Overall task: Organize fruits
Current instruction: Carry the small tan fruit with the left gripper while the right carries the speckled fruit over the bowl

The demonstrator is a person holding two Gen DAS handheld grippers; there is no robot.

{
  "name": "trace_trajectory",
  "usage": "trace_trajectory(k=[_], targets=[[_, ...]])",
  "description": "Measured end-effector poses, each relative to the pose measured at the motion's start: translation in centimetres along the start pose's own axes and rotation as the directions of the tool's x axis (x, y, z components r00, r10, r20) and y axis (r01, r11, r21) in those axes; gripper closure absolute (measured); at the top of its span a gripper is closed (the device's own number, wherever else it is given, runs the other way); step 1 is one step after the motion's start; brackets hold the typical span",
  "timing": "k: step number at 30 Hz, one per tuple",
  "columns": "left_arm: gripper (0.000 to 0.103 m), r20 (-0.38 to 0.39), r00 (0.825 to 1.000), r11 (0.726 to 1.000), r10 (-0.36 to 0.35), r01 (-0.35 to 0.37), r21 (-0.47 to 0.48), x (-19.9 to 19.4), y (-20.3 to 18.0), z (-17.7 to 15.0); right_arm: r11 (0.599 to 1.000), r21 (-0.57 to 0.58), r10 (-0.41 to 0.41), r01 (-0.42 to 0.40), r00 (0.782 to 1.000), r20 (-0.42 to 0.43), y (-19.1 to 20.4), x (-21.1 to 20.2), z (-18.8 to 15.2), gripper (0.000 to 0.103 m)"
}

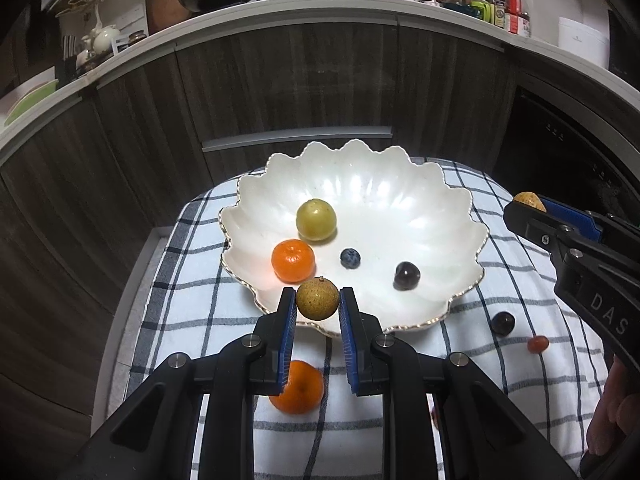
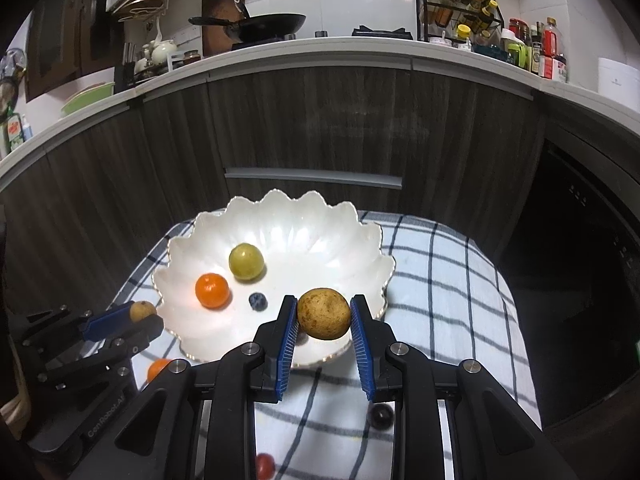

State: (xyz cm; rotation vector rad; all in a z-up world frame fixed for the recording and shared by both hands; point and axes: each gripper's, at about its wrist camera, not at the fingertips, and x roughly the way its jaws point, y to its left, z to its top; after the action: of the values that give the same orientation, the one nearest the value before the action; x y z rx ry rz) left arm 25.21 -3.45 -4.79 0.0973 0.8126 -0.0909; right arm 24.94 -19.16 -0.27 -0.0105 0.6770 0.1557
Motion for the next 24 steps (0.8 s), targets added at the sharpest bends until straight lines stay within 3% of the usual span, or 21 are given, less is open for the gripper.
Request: trace_trajectory(k=[24], targets=[[0.081,-0.018,1.0,1.0,0.002,-0.002,-0.01,3.3,0.1,3.0,1.0,-0.005,0.001,-0.001,1.0,0.0,-1.2,4.1,3.1,0.075]])
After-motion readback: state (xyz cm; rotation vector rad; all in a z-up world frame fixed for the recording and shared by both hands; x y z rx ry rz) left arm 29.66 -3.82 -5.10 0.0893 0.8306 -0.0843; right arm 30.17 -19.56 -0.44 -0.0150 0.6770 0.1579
